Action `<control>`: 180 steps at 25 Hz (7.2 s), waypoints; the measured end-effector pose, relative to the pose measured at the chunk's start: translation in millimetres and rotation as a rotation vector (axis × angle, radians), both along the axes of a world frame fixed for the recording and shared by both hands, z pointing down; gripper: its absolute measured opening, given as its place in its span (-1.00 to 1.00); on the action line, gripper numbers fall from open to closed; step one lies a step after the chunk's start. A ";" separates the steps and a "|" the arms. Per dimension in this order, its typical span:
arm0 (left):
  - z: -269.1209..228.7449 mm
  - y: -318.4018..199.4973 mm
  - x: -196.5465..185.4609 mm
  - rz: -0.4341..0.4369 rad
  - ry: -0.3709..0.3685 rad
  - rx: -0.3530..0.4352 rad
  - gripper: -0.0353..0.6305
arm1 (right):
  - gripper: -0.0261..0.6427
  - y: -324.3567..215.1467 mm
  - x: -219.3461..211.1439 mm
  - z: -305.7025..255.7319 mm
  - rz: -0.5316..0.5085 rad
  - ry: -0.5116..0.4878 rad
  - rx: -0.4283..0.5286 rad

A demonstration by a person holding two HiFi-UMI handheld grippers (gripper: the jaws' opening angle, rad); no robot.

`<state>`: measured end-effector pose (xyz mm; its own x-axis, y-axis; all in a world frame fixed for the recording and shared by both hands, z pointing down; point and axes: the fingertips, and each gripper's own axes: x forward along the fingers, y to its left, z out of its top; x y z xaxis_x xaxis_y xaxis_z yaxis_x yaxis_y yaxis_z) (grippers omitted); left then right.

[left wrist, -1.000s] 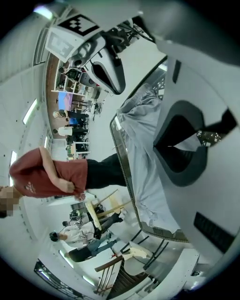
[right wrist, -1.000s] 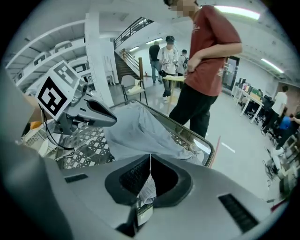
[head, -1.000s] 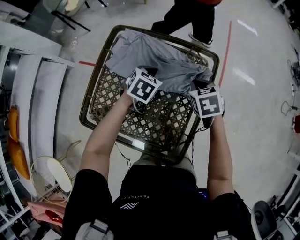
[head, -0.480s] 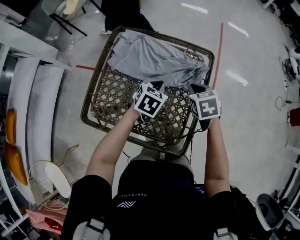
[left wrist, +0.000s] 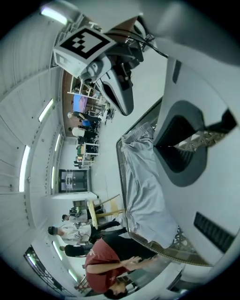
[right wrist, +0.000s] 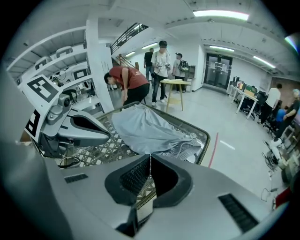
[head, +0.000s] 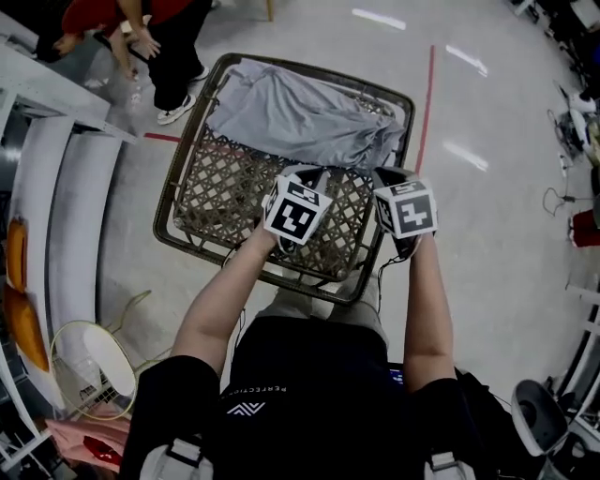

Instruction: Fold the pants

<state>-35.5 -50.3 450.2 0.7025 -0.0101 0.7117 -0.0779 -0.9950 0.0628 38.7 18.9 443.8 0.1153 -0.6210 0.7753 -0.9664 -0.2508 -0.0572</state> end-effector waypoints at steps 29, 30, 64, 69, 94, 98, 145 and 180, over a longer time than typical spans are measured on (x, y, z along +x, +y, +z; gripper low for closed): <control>34.1 78.6 70.1 -0.353 -0.019 -0.055 -0.86 | -0.81 46.3 88.8 31.1 -0.362 -0.070 -0.007; 36.4 77.2 70.8 -0.353 -0.019 -0.067 -0.86 | -0.81 43.7 90.1 31.8 -0.366 -0.067 -0.010; 84.7 57.1 104.6 -0.611 -0.111 -0.245 -0.55 | -0.80 -40.1 159.2 74.0 -1.003 -0.225 -0.122; 85.8 67.1 101.2 -0.692 -0.144 -0.204 -0.44 | -0.80 -35.9 158.1 73.5 -1.192 -0.204 -0.118; 105.2 62.3 119.7 -0.614 -0.232 -0.051 -0.23 | -0.37 -28.3 141.1 104.7 -1.544 -0.052 -0.198; 103.7 56.1 126.0 -0.624 -0.198 -0.100 -0.23 | -0.37 -28.9 142.7 113.4 -1.597 -0.002 -0.235; 105.8 21.0 120.7 -0.747 -0.173 -0.400 -0.71 | -0.34 -32.7 134.4 142.0 -1.754 0.274 -0.254; 57.3 27.0 103.8 -0.614 -0.284 -0.308 -0.71 | -0.78 -51.8 136.2 81.4 -1.842 0.301 -0.318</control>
